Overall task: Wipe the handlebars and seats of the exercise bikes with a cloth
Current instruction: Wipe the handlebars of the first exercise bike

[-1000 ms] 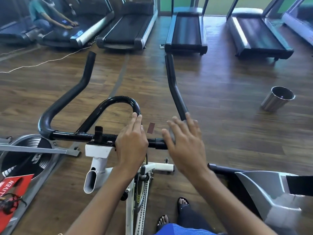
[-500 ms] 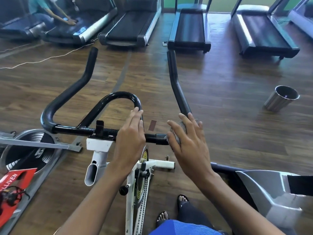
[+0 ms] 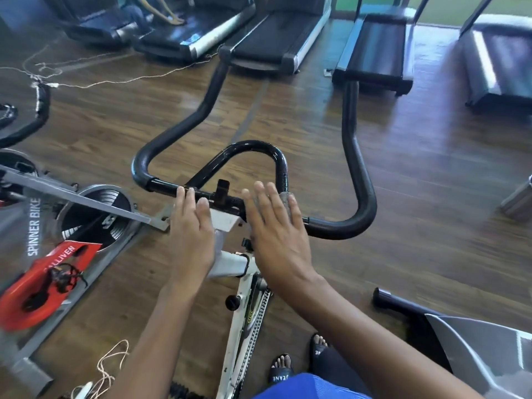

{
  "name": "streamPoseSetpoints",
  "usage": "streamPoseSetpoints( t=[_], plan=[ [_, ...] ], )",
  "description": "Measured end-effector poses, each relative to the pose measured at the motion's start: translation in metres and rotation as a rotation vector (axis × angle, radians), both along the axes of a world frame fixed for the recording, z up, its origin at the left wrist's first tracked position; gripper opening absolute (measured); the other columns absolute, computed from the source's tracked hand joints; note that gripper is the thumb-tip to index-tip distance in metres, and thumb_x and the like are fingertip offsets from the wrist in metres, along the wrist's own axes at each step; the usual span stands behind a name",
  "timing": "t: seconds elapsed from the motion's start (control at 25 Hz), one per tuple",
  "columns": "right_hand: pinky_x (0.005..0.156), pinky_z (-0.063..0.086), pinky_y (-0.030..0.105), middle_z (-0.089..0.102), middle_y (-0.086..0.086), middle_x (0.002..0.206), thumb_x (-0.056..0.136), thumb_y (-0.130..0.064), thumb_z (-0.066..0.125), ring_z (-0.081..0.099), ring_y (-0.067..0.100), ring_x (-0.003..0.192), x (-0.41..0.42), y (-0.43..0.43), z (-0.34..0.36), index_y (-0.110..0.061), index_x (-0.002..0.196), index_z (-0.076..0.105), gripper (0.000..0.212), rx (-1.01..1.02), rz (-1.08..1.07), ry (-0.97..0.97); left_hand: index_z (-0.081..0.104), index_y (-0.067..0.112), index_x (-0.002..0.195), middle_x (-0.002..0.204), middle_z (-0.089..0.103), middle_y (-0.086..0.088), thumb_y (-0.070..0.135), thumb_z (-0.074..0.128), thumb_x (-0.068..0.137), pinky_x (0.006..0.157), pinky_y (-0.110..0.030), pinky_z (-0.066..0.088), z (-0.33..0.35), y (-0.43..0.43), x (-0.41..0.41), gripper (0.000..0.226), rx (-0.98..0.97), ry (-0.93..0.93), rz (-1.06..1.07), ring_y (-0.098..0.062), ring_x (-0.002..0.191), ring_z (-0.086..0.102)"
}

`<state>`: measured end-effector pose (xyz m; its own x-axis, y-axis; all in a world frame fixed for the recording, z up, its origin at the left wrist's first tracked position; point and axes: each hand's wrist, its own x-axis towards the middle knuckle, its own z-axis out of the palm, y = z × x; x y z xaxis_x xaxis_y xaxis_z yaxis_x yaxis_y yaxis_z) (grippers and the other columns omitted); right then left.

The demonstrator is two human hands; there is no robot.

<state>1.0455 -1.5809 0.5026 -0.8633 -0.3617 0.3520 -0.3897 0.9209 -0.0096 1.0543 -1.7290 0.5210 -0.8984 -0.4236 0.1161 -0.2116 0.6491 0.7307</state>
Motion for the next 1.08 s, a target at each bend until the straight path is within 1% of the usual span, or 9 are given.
streamPoseSetpoints(
  t=[0.16, 0.36, 0.48, 0.6, 0.68, 0.8, 0.92, 1.0, 1.08],
  plan=[
    [0.120, 0.008, 0.049, 0.027, 0.008, 0.163, 0.074, -0.001, 0.072, 0.018, 0.028, 0.153, 0.013, 0.041, 0.001, -0.012, 0.157, 0.028, 0.094, -0.026, -0.002, -0.048, 0.023, 0.015, 0.158, 0.167, 0.010, 0.003, 0.046, 0.019, 0.106, 0.126, -0.037, 0.009, 0.000, 0.003, 0.003, 0.060, 0.021, -0.046, -0.013, -0.009, 0.153, 0.004],
    [0.121, 0.005, 0.049, 0.024, 0.011, 0.164, 0.083, 0.002, 0.058, 0.016, 0.030, 0.153, 0.000, -0.004, 0.001, -0.006, 0.156, 0.027, 0.079, -0.042, 0.011, -0.057, 0.019, 0.016, 0.158, 0.167, 0.006, 0.004, 0.043, 0.018, 0.107, 0.124, -0.028, 0.007, 0.003, 0.007, 0.002, 0.058, 0.080, -0.052, -0.036, -0.006, 0.152, 0.002],
    [0.123, 0.007, 0.050, 0.021, 0.008, 0.165, 0.078, 0.005, 0.057, 0.011, 0.027, 0.154, 0.000, 0.001, 0.001, -0.008, 0.157, 0.024, 0.087, -0.045, 0.043, -0.070, 0.030, 0.015, 0.155, 0.165, 0.019, 0.000, 0.042, 0.023, 0.107, 0.123, -0.033, 0.016, 0.001, 0.007, 0.004, 0.056, 0.058, -0.024, -0.006, -0.011, 0.152, 0.013],
    [0.124, 0.009, 0.053, 0.018, 0.005, 0.166, 0.079, 0.005, 0.060, 0.005, 0.026, 0.155, 0.007, 0.029, 0.001, -0.012, 0.158, 0.021, 0.090, -0.052, 0.029, -0.092, 0.053, 0.013, 0.118, 0.114, 0.052, -0.001, 0.035, 0.037, 0.105, 0.091, -0.037, 0.045, 0.004, 0.011, 0.011, 0.030, -0.070, 0.116, 0.094, -0.019, 0.110, 0.048],
    [0.123, 0.012, 0.053, 0.021, 0.007, 0.165, 0.082, -0.001, 0.064, 0.010, 0.028, 0.154, 0.005, 0.023, 0.003, -0.010, 0.157, 0.024, 0.086, -0.045, 0.024, -0.095, 0.046, 0.019, 0.099, 0.087, 0.052, 0.007, 0.038, 0.033, 0.105, 0.068, -0.033, 0.040, 0.011, 0.015, 0.013, 0.024, -0.054, 0.007, 0.100, -0.022, 0.088, 0.055],
    [0.121, 0.011, 0.050, 0.026, 0.009, 0.164, 0.086, -0.024, 0.071, 0.016, 0.027, 0.153, -0.001, 0.002, 0.008, -0.009, 0.156, 0.029, 0.083, -0.035, 0.080, -0.141, 0.048, 0.021, 0.091, 0.091, 0.065, -0.003, 0.048, 0.022, 0.105, 0.075, -0.038, 0.035, 0.016, 0.015, 0.014, 0.040, -0.057, -0.161, 0.132, -0.033, 0.095, 0.061],
    [0.123, -0.007, 0.043, -0.006, -0.004, 0.168, 0.105, -0.045, 0.037, -0.015, 0.012, 0.153, -0.005, 0.012, 0.026, -0.024, 0.160, 0.005, 0.067, -0.108, 0.159, -0.320, 0.052, 0.020, 0.092, 0.101, 0.068, -0.010, 0.049, 0.021, 0.104, 0.077, -0.040, 0.034, 0.017, 0.017, 0.014, 0.044, -0.051, -0.168, 0.129, -0.038, 0.101, 0.060],
    [0.122, -0.018, 0.038, -0.025, -0.012, 0.162, 0.100, -0.060, 0.004, -0.032, 0.004, 0.146, -0.003, 0.020, 0.030, -0.029, 0.157, -0.009, 0.066, -0.163, 0.150, -0.414, 0.050, 0.022, 0.091, 0.101, 0.068, -0.009, 0.048, 0.022, 0.104, 0.077, -0.039, 0.034, 0.017, 0.017, 0.013, 0.041, -0.032, -0.151, 0.117, -0.037, 0.100, 0.061],
    [0.122, -0.017, 0.037, -0.015, -0.008, 0.166, 0.097, -0.060, -0.007, -0.025, 0.008, 0.150, -0.005, 0.011, 0.028, -0.025, 0.159, 0.001, 0.071, -0.173, 0.129, -0.377, 0.051, 0.022, 0.090, 0.098, 0.068, -0.007, 0.047, 0.023, 0.104, 0.076, -0.039, 0.035, 0.016, 0.015, 0.012, 0.040, -0.022, -0.133, 0.114, -0.035, 0.097, 0.061]
  ],
)
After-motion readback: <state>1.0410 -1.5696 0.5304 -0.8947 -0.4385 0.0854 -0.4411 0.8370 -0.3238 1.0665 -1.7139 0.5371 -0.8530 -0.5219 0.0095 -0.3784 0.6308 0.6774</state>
